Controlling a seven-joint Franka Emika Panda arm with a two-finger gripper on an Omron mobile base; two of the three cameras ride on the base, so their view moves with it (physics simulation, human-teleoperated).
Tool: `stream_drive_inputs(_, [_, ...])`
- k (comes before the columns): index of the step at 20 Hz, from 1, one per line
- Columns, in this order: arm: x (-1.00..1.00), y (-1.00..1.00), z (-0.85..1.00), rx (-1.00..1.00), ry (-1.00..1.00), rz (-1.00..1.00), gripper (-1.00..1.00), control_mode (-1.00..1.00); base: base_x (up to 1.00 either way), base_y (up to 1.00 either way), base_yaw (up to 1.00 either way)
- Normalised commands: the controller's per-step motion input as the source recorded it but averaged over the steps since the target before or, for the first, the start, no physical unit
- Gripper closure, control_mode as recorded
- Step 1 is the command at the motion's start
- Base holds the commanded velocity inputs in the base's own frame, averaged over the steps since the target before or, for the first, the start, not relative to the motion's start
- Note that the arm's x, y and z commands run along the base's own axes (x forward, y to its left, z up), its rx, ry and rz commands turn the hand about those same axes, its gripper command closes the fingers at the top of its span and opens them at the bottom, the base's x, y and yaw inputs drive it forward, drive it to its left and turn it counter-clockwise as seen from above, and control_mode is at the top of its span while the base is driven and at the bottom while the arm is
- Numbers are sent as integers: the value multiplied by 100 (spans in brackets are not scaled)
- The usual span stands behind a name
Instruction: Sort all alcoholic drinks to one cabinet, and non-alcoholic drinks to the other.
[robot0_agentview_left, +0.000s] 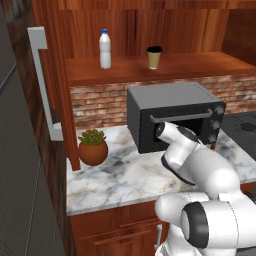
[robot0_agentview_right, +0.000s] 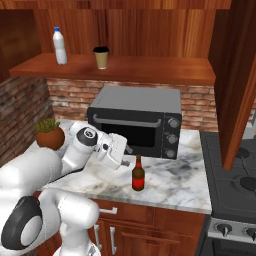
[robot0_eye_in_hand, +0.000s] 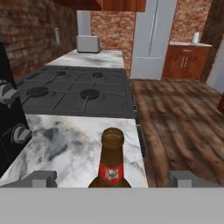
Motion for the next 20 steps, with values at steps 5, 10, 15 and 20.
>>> stream_drive_inputs(5, [10, -11, -18, -2, 1, -2, -100, -100, 0, 0, 0])
stream_drive_inputs(10, [1, -17, -20, -3, 1, -2, -100, -100, 0, 0, 0])
stream_drive_inputs(15, [0, -20, -14, -4, 0, -3, -100, -100, 0, 0, 0])
stream_drive_inputs(20, [0, -19, -11, -5, 1, -2, -100, -100, 0, 0, 0])
